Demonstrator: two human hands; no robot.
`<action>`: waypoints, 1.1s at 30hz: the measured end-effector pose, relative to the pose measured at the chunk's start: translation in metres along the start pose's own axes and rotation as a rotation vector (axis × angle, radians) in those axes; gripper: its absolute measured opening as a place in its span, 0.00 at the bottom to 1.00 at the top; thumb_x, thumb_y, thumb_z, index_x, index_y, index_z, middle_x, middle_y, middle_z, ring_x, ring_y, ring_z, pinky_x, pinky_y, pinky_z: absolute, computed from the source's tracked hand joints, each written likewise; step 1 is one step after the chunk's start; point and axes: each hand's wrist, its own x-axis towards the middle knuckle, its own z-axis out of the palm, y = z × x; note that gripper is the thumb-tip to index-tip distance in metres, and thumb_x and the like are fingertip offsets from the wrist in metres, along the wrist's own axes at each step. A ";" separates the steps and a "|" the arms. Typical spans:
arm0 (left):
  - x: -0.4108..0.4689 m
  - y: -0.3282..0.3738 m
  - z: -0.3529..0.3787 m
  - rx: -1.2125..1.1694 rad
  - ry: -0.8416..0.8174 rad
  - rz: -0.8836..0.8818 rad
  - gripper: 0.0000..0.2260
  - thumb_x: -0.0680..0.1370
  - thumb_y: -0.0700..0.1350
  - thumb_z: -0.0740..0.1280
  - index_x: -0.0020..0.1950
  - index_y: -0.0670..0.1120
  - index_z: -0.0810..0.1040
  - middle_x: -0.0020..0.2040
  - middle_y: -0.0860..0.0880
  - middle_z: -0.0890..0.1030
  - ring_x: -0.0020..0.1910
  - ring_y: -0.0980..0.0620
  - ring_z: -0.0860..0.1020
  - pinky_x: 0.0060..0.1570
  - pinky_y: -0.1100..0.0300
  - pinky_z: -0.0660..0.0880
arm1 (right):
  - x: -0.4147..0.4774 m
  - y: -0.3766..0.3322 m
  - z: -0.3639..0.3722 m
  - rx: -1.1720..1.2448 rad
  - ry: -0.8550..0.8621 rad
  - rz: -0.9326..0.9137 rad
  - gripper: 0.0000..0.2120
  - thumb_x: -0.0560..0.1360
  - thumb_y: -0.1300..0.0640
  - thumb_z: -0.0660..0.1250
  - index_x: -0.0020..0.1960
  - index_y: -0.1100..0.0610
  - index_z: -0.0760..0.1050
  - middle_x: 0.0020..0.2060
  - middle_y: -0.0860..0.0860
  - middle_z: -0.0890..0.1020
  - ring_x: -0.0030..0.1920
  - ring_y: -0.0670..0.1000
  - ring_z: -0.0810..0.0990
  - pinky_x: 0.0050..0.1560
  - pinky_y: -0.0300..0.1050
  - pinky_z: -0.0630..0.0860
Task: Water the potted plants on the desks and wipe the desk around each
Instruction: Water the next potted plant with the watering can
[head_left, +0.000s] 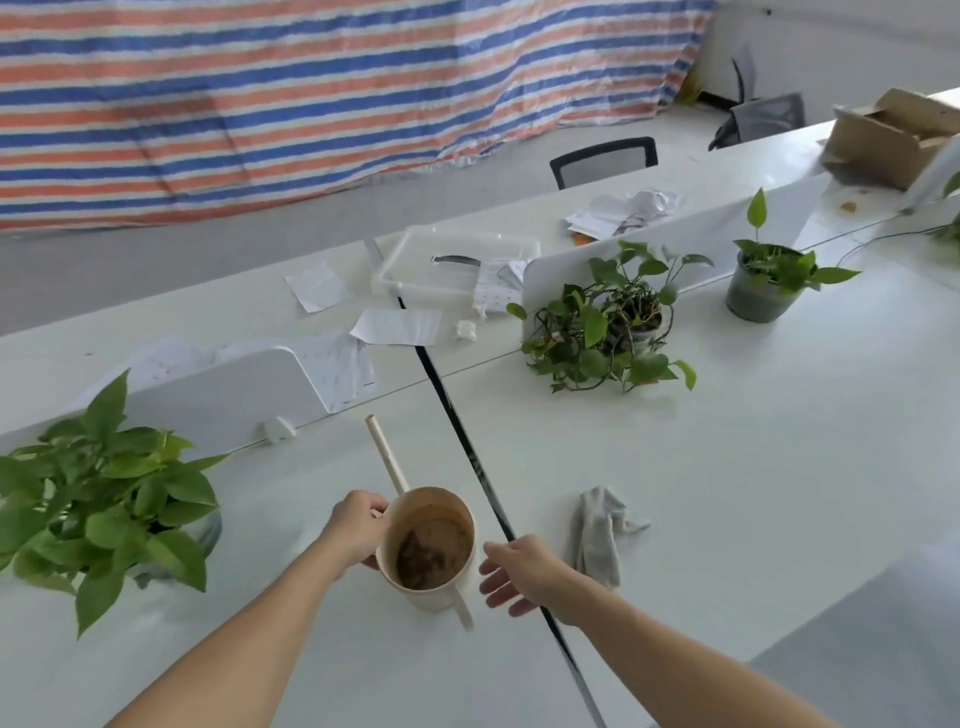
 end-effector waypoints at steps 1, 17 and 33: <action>-0.003 0.004 0.002 0.018 -0.002 0.010 0.08 0.77 0.38 0.63 0.42 0.37 0.79 0.39 0.39 0.81 0.35 0.42 0.82 0.31 0.52 0.81 | 0.000 0.001 0.001 -0.002 -0.023 0.000 0.19 0.83 0.48 0.57 0.51 0.60 0.81 0.49 0.56 0.87 0.42 0.50 0.85 0.39 0.40 0.79; -0.054 0.134 0.116 -0.069 0.114 -0.014 0.07 0.76 0.35 0.62 0.43 0.35 0.79 0.38 0.38 0.82 0.31 0.40 0.83 0.33 0.51 0.82 | -0.033 0.026 -0.162 -0.064 -0.037 -0.116 0.24 0.81 0.38 0.59 0.52 0.59 0.80 0.44 0.50 0.80 0.44 0.48 0.78 0.37 0.39 0.78; -0.048 0.280 0.276 -0.107 0.029 0.057 0.08 0.76 0.35 0.62 0.44 0.36 0.80 0.41 0.39 0.82 0.31 0.43 0.83 0.31 0.53 0.82 | -0.067 0.080 -0.357 0.033 0.134 -0.130 0.19 0.80 0.47 0.61 0.52 0.63 0.80 0.42 0.52 0.77 0.45 0.51 0.76 0.43 0.47 0.82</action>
